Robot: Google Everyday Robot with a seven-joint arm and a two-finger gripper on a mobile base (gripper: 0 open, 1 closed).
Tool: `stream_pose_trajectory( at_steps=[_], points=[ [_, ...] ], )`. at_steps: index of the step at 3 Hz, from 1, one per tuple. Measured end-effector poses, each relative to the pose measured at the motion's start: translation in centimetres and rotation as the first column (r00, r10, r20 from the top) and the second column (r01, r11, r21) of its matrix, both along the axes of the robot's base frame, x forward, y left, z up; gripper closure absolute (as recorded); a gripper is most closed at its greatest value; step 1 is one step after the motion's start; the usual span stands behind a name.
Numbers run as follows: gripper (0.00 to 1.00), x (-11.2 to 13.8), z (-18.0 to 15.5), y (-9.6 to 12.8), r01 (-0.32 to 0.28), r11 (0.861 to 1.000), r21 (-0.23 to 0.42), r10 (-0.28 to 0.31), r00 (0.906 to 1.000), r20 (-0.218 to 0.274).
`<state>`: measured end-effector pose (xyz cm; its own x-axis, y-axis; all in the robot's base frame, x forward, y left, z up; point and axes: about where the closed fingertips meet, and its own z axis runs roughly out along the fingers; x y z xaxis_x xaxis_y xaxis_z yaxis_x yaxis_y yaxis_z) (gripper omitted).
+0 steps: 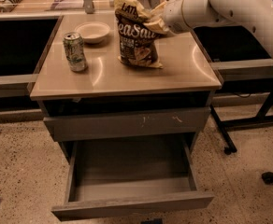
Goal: Pick brown chip bag from middle drawer and place on counter
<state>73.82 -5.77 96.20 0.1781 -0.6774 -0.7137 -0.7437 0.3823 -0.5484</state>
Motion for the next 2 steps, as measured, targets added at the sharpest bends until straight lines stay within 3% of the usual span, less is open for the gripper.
stream_pose_trajectory(
  at_steps=[1,2],
  points=[
    [0.12,0.0,0.0,0.0,0.0,1.0,0.0,0.0,1.0,0.0],
    [0.0,0.0,-0.01,0.01,0.0,1.0,0.0,0.0,1.0,0.0]
  ],
)
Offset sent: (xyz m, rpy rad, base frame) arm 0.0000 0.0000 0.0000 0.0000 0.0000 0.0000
